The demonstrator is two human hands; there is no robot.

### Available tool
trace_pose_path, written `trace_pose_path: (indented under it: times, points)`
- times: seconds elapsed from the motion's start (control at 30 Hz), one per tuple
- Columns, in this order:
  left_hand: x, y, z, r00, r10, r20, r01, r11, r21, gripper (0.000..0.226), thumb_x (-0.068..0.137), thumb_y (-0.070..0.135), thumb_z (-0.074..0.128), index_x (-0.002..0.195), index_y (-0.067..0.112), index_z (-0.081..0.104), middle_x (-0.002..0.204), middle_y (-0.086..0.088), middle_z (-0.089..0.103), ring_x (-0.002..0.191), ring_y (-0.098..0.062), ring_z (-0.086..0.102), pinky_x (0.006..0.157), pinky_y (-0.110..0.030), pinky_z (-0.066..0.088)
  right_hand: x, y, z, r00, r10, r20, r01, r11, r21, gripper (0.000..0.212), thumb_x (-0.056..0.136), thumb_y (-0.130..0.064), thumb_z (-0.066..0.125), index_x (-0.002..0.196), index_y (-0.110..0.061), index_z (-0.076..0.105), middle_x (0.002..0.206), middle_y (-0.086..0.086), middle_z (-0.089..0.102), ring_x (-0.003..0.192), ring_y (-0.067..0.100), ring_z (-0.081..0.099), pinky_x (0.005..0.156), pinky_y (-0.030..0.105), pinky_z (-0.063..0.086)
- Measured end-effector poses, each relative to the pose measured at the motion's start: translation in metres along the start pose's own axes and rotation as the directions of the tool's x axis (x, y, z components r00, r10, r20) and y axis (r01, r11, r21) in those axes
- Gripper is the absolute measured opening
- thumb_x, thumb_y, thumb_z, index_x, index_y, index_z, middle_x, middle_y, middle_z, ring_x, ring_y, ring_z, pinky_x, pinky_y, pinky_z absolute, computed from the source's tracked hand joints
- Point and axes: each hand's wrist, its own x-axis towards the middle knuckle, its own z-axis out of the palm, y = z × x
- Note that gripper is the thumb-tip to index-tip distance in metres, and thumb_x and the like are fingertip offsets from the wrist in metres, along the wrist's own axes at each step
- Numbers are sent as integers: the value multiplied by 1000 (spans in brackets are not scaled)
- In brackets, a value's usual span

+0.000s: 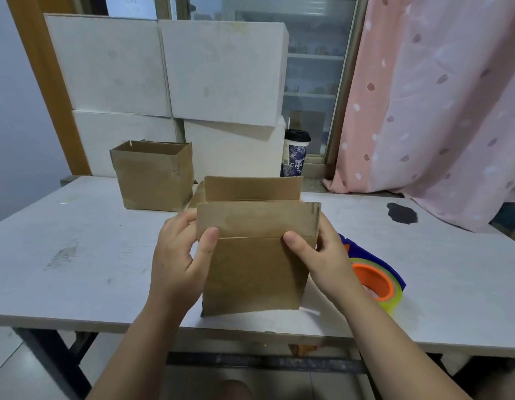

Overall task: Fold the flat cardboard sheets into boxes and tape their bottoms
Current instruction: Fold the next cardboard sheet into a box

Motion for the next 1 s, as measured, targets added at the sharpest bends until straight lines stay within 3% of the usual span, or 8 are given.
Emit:
trace_pose_path:
  times: [0.13, 0.23, 0.3, 0.4, 0.57, 0.77, 0.9, 1.0]
  points:
    - [-3, 8, 6, 991, -136, 2, 134, 977, -165, 16, 84, 48, 43, 93, 46, 57, 101, 28, 57, 101, -2, 54, 82, -27, 45, 2, -3, 1, 999, 16, 29, -19, 994, 108, 22, 77, -53, 60, 99, -49, 61, 103, -22, 66, 99, -3, 60, 80, 16, 46]
    - [-1, 11, 9, 968, -250, -8, 235, 920, -315, 29, 81, 33, 52, 106, 46, 45, 101, 25, 57, 95, 7, 54, 80, -17, 45, 9, -6, 8, 997, 56, -57, -47, 988, 147, 19, 85, -46, 47, 73, -32, 52, 76, -16, 53, 74, 2, 49, 68, 24, 36]
    - [2, 12, 9, 957, -289, 0, 266, 882, -389, 45, 78, 26, 51, 115, 47, 36, 109, 16, 57, 95, 8, 54, 77, -7, 41, 12, -6, 13, 989, 83, -124, -61, 983, 172, 7, 80, -40, 49, 81, -34, 51, 88, -18, 56, 84, 2, 51, 74, 25, 36]
    - [6, 12, 8, 949, -313, 43, 303, 860, -411, 59, 76, 24, 48, 127, 48, 30, 123, 23, 47, 101, 15, 48, 76, -2, 39, 14, -7, 16, 979, 138, -147, -103, 969, 223, 40, 78, -31, 51, 112, -50, 44, 123, -9, 53, 112, 10, 52, 89, 29, 41]
    - [11, 10, 8, 910, -363, 198, 414, 798, -439, 70, 79, 27, 38, 141, 50, 17, 143, 26, 33, 129, 1, 33, 101, -21, 30, 19, -13, 13, 985, 149, -82, -126, 963, 237, 63, 91, -6, 43, 120, -63, 42, 128, -13, 56, 108, 11, 58, 76, 17, 46]
    - [11, 12, 9, 905, -378, 197, 426, 805, -412, 55, 76, 31, 37, 124, 57, 38, 128, 30, 44, 118, 5, 42, 92, -19, 35, 19, -17, 13, 967, 217, -132, -171, 941, 293, 44, 87, -3, 48, 99, -44, 60, 117, -7, 62, 105, 18, 58, 82, 33, 42]
    - [9, 12, 9, 919, -360, 161, 394, 853, -342, 36, 73, 30, 37, 97, 35, 63, 124, 35, 45, 118, 14, 37, 90, -11, 28, 13, -15, 17, 965, 198, -169, -161, 964, 213, 12, 82, -25, 53, 75, -32, 61, 81, -13, 57, 83, 12, 47, 73, 29, 34]
    - [11, 14, 8, 915, -377, 146, 404, 860, -311, 35, 73, 30, 36, 93, 30, 64, 129, 30, 44, 124, 8, 36, 90, -10, 26, 12, -16, 18, 962, 193, -190, -154, 967, 204, 13, 73, -33, 51, 70, -31, 63, 73, -13, 54, 74, 7, 45, 70, 29, 34]
